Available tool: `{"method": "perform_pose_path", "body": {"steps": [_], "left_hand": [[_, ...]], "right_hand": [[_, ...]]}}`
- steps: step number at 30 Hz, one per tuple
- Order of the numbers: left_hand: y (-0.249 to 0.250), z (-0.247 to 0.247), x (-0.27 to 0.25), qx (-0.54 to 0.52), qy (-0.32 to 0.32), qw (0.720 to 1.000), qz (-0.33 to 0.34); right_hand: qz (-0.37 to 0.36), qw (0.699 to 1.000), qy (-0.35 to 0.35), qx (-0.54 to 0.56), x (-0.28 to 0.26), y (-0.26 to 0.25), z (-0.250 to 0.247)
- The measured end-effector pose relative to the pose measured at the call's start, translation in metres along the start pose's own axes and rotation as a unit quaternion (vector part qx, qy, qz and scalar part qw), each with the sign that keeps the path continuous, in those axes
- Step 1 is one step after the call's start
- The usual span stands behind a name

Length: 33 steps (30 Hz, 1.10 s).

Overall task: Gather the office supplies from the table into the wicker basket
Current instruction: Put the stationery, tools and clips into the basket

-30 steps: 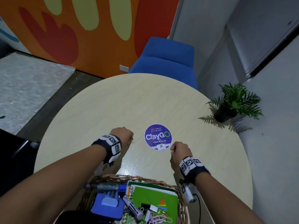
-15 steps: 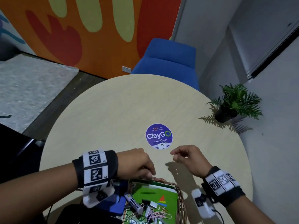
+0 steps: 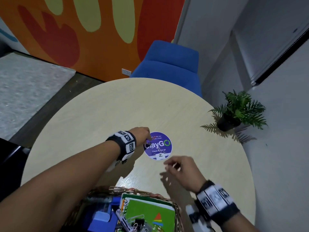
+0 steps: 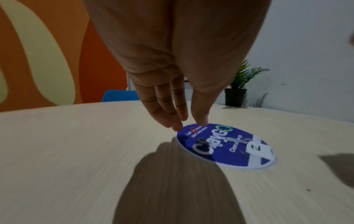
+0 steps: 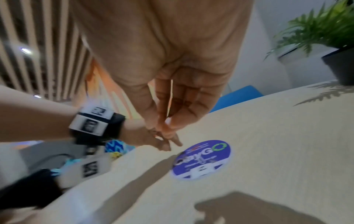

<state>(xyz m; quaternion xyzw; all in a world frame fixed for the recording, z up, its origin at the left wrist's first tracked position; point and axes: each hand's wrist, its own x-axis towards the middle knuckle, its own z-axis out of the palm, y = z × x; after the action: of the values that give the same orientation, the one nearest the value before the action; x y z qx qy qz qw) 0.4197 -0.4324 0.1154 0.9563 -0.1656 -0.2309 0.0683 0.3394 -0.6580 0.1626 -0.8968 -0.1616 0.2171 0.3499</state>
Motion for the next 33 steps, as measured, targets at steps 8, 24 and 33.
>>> {"method": "perform_pose_path", "body": {"steps": [8, 24, 33], "left_hand": [[0.000, 0.031, 0.031, -0.012, -0.014, 0.999, -0.033], [0.030, -0.030, -0.068, -0.160, 0.044, 0.986, 0.010], [0.073, -0.002, -0.149, -0.186, -0.103, 0.964, 0.162]], "right_hand": [[0.122, 0.984, 0.049, -0.123, 0.098, 0.022, 0.025], [0.158, 0.979, 0.038, -0.121, 0.102, 0.037, 0.037], [0.031, 0.998, 0.020, 0.046, 0.031, 0.020, -0.004]]}}
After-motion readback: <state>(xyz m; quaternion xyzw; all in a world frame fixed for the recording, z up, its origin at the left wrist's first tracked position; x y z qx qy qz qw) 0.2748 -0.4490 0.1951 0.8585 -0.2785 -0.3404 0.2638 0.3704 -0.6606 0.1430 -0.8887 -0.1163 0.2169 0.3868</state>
